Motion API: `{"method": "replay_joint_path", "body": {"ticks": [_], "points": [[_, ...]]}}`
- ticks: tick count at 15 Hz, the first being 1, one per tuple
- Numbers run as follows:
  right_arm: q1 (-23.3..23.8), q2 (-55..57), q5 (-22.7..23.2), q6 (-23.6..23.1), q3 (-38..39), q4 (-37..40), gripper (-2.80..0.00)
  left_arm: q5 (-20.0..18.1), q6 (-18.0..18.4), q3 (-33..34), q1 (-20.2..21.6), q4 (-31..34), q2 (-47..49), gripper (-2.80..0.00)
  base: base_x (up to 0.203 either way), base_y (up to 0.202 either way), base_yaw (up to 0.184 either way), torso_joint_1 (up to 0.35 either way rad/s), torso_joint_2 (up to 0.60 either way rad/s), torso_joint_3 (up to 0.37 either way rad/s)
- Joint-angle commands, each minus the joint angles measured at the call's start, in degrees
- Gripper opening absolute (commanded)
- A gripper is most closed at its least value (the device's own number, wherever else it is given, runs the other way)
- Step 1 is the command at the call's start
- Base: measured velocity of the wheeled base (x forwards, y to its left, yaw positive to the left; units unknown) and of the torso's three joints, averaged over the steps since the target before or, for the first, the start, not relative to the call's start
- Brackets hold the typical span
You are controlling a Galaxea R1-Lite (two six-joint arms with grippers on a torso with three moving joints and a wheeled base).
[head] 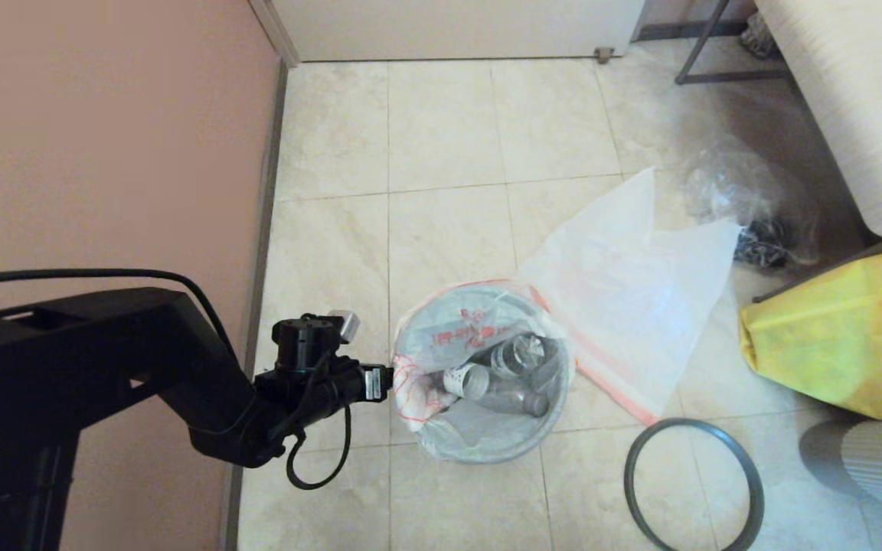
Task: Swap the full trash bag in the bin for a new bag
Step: Place the trash bag on the floor
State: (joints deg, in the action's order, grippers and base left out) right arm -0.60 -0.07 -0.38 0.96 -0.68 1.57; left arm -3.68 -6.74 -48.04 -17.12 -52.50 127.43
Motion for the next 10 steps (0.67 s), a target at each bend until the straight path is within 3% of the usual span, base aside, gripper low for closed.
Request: {"method": "replay_joint_path", "body": {"ticks": [1, 7, 10], "points": [[0.0, 0.1, 0.0, 0.0, 0.0, 0.0, -2.80, -0.1, -0.1, -0.2, -0.2, -0.3, 0.2, -2.80, 0.000, 0.000, 0.000, 0.000, 0.00, 0.000], [0.0, 0.1, 0.0, 0.0, 0.0, 0.0, -2.80, -0.1, -0.3, 0.3, -0.2, -1.0, 0.6, -2.80, 0.000, 0.000, 0.000, 0.000, 0.00, 0.000], [0.0, 0.1, 0.0, 0.0, 0.0, 0.0, -2.80, 1.4, 0.0, 2.4, -1.9, -0.2, -3.7, -2.80, 0.000, 0.000, 0.000, 0.000, 0.00, 0.000]]}}
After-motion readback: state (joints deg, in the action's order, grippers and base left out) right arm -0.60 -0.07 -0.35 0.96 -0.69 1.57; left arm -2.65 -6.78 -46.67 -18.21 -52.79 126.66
